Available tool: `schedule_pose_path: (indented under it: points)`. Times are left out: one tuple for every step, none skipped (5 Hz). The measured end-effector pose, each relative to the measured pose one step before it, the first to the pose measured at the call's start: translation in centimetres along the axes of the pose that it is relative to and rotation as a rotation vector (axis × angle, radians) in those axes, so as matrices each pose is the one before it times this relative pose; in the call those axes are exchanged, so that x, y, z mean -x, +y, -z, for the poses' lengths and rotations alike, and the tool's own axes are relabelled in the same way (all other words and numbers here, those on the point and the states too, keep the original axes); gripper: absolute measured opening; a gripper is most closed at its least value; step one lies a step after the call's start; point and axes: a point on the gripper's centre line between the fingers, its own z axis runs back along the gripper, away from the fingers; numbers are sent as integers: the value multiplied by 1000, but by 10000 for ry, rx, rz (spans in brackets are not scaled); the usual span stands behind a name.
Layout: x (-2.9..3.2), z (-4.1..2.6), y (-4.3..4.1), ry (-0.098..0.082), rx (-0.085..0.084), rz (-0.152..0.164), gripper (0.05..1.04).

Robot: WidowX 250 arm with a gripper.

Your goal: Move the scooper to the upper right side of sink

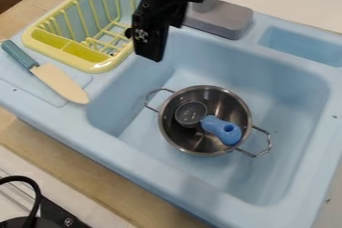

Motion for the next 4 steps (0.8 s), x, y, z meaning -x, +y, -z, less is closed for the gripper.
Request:
schedule_pose_path:
  points:
    - [-1316,457,105,-545,-286,1732,999]
    - [-934,1161,-214,-248,-209,330,999]
    - [-993,151,-232,-179,73,170,999]
    - [-596,401,-357,-91,230,92,999]
